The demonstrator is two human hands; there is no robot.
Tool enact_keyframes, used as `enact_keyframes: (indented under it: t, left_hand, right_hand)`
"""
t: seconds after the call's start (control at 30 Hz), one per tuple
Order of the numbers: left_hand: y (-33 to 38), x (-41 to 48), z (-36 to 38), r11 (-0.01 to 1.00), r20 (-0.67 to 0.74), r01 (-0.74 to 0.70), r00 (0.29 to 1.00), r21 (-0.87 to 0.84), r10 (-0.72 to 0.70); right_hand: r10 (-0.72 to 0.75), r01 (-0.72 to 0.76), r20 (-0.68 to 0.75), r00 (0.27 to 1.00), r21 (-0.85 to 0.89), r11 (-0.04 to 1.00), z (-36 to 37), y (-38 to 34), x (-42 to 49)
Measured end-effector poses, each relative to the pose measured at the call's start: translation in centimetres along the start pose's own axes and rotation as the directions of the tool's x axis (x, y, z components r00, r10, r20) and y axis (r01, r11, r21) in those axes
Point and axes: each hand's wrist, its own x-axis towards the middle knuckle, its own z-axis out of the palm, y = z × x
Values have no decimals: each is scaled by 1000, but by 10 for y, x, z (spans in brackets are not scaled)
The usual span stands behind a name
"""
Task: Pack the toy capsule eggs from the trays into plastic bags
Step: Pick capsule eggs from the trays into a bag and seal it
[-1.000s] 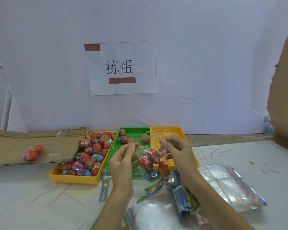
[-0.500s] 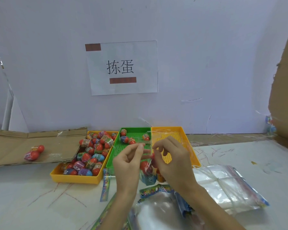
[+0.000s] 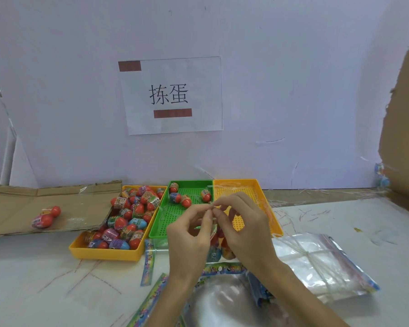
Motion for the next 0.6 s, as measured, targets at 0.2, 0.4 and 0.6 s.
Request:
enact_keyframes:
  t: [0.2, 0.4, 0.6]
  left_hand:
    - [-5, -2, 0, 996, 46, -59, 997, 61, 56]
    - [-7, -3, 1, 991, 56, -87, 995, 101, 82]
    - [-11, -3, 0, 982, 60, -116, 992, 148, 108]
  right_hand:
    - [-50, 50, -33, 998, -8, 999, 1, 2, -2]
    - [-42, 42, -27, 999, 4, 999, 1, 4, -2]
    - [-43, 43, -3, 999, 21, 999, 1, 5, -2]
